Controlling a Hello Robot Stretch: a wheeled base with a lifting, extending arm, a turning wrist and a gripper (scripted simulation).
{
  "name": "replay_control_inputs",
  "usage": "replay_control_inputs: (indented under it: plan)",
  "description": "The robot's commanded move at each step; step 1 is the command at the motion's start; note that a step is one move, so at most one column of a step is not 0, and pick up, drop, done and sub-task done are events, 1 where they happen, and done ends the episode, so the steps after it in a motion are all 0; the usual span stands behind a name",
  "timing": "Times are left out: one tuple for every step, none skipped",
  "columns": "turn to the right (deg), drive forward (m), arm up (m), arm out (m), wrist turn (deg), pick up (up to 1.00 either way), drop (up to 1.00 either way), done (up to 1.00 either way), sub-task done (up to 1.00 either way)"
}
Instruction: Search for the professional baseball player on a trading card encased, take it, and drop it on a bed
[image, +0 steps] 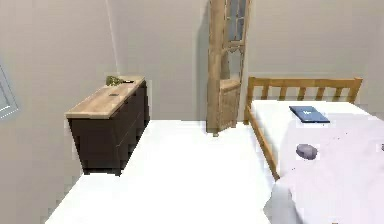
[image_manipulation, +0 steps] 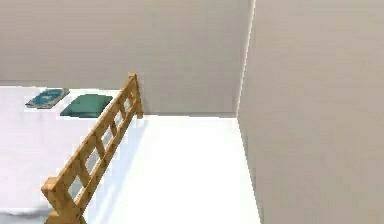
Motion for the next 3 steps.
replay_control_inputs:
  plan:
    - [0.0,1.0,0.0,0.0,0.0,0.0,0.0,0.0,0.0]
    - [-6.0,0.0,0.0,0.0,0.0,0.0,0.0,0.0,0.0]
    - [0.0,0.5,0.0,0.0,0.0,0.0,0.0,0.0,0.0]
